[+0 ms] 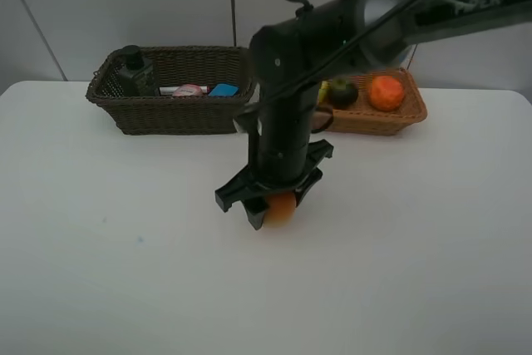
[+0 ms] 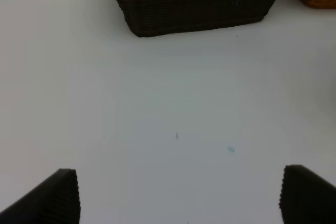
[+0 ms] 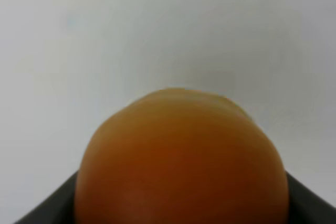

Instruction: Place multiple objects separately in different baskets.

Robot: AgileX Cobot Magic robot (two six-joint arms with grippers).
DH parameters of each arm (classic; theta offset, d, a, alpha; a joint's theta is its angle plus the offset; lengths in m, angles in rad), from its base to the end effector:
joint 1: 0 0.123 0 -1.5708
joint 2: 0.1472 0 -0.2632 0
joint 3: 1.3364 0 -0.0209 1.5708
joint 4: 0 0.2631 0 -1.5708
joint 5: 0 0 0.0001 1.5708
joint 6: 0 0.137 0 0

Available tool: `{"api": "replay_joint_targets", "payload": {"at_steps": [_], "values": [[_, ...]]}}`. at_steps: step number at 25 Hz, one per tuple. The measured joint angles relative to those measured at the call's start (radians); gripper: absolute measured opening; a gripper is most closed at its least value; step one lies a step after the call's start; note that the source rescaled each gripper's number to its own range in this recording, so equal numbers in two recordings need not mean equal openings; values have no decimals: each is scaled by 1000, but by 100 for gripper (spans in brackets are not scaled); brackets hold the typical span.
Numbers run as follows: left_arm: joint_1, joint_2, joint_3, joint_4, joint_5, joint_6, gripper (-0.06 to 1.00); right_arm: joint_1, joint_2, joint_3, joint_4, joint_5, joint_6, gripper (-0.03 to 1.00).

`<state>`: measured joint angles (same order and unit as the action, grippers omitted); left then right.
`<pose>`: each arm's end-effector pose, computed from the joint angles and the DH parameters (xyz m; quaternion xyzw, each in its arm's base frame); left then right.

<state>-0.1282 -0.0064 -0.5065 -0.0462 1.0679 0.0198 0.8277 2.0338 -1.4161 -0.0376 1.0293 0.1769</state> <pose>0.0656 -0.0141 0.2640 0.0641 0.8491 -0.0514 0.5218 0.2670 0.2840 0.0867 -0.3287 0.9443 -0.0115 0.0126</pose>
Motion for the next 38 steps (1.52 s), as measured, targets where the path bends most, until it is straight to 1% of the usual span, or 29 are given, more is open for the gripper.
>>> {"api": "replay_joint_targets", "payload": {"at_steps": [3,6,9,10,12,14,16,18,19,20,21,22,23,24,25,26,28,32,35,38], "values": [[0,0,0,0,0,0,100,-55,-23,-100,-62,49,-7,0],[0,0,0,0,0,0,100,-185,-23,-173,-90,23,-22,0],[0,0,0,0,0,0,100,-337,-23,-219,-98,-88,-26,0],[0,0,0,0,0,0,100,-381,-22,-228,-97,-142,-26,0],[0,0,0,0,0,0,100,-482,-14,-234,-73,-252,-28,0],[0,0,0,0,0,0,100,-559,2,-234,-44,-328,-30,0],[0,0,0,0,0,0,100,-619,24,-234,-15,-369,-47,0],[0,0,0,0,0,0,100,-651,43,-234,4,-389,-61,0],[0,0,0,0,0,0,100,-660,53,-234,7,-396,-63,12],[0,0,0,0,0,0,100,-664,59,-234,6,-399,-65,29],[0,0,0,0,0,0,100,-667,65,-234,6,-399,-66,58],[0,0,0,0,0,0,100,-668,68,-234,6,-400,-66,72],[0,0,0,0,0,0,100,-668,68,-234,6,-395,-68,83],[0,0,0,0,0,0,100,-668,69,-234,7,-393,-68,88],[0,0,0,0,0,0,100,-668,69,-234,8,-391,-68,92],[0,0,0,0,0,0,100,-668,68,-234,9,-383,-69,94],[0,0,0,0,0,0,100,-668,68,-234,13,-355,-70,94],[0,0,0,0,0,0,100,-668,65,-234,9,-259,-70,94],[0,0,0,0,0,0,100,-672,47,-234,-37,-221,-43,94],[0,0,0,0,0,0,100,-701,7,-234,-72,-202,-14,95]]}}
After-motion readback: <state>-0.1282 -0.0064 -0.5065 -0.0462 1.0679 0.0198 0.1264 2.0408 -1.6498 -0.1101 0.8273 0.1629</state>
